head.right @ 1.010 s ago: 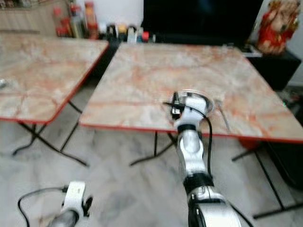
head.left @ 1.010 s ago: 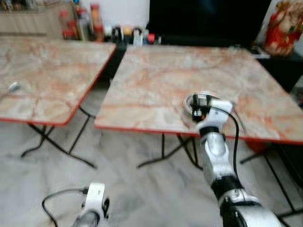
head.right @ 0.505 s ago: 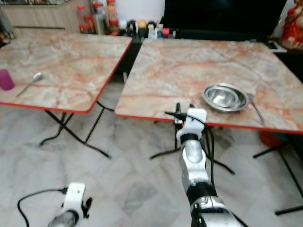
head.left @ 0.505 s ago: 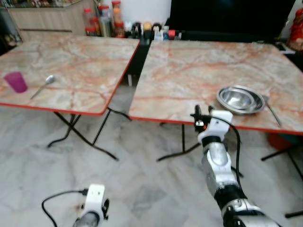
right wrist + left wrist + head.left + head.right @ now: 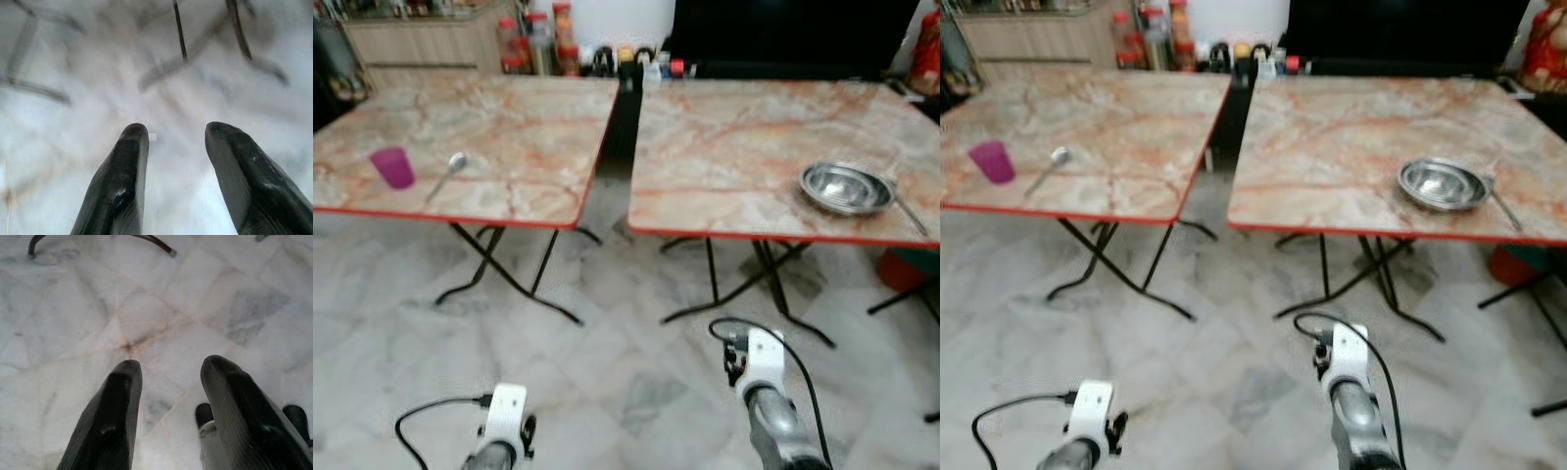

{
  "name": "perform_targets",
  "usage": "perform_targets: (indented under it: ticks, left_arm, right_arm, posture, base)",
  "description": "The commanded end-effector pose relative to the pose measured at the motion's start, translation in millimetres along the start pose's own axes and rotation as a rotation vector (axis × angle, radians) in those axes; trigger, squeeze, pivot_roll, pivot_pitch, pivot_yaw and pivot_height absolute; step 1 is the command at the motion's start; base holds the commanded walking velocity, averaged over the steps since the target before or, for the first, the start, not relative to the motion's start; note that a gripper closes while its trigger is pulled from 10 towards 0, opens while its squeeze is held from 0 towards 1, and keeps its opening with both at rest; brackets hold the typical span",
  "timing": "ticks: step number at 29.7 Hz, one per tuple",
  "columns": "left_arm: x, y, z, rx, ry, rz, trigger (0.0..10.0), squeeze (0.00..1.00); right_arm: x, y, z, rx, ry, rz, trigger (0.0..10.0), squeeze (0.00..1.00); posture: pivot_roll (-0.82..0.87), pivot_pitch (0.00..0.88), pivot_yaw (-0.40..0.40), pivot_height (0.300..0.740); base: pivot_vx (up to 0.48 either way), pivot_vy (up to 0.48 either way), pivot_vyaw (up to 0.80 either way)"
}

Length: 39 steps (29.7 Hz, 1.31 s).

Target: Setting the table

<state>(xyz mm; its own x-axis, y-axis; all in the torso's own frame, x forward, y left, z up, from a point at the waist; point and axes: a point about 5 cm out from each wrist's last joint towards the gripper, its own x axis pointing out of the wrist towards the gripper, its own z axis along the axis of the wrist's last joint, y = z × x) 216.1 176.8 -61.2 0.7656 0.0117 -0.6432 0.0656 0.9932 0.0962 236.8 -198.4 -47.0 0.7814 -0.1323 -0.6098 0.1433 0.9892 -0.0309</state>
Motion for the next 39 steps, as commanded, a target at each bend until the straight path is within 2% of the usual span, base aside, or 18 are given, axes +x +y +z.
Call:
perform_targets:
  ticks: [1,5,8,11,16,27,39]
  left_arm:
    - [-0.2,0.1,-2.5,0.027,0.023,0.005,10.0,0.0]
    - [-0.2,0.0,-3.2,0.031,0.029,0.006,10.0,0.0]
    - [-1.7,-0.5,-9.4,-0.024,0.06,0.009,10.0,0.0]
    - [-2.1,1.7,-11.5,-0.021,0.077,0.018,10.0,0.0]
    - [-3.7,5.1,-15.1,-0.021,0.086,0.03,10.0,0.0]
    - [-5.8,8.5,-20.5,-0.014,0.108,0.042,10.0,0.0]
    - [-6.7,4.6,-23.5,-0.015,0.117,0.027,10.0,0.0]
  right_arm:
    - [-1.9,3.1,-10.1,0.016,0.057,0.017,10.0,0.0]
    - [-2.9,3.0,-14.1,0.021,0.077,0.021,10.0,0.0]
    - [-12.7,8.3,-42.1,0.05,0.181,0.043,10.0,0.0]
    - [-14.4,10.9,-46.5,0.042,0.2,0.054,10.0,0.0]
    - [-14.6,12.0,-47.5,0.034,0.209,0.058,10.0,0.0]
    - [-14.0,21.3,-46.4,0.03,0.222,0.114,10.0,0.0]
    - [-17.8,15.9,-54.8,0.009,0.241,0.098,10.0,0.0]
  posture:
    - [0.0,0.004,0.008,0.705]
    - [0.0,0.004,0.008,0.705]
    - [0.0,0.0,0.01,0.705]
    - [0.0,0.0,0.009,0.705]
    - [0.0,0.0,0.01,0.705]
    - [0.0,0.0,0.011,0.701]
    - [0.0,0.0,0.01,0.701]
  base:
    - [0.0,0.0,0.0]
    - [0.0,0.0,0.0]
    - [0.0,0.0,0.0]
    - [0.0,0.0,0.0]
    - [0.171,0.0,0.0]
    - [0.42,0.0,0.0]
    - [0.433,0.0,-0.07]
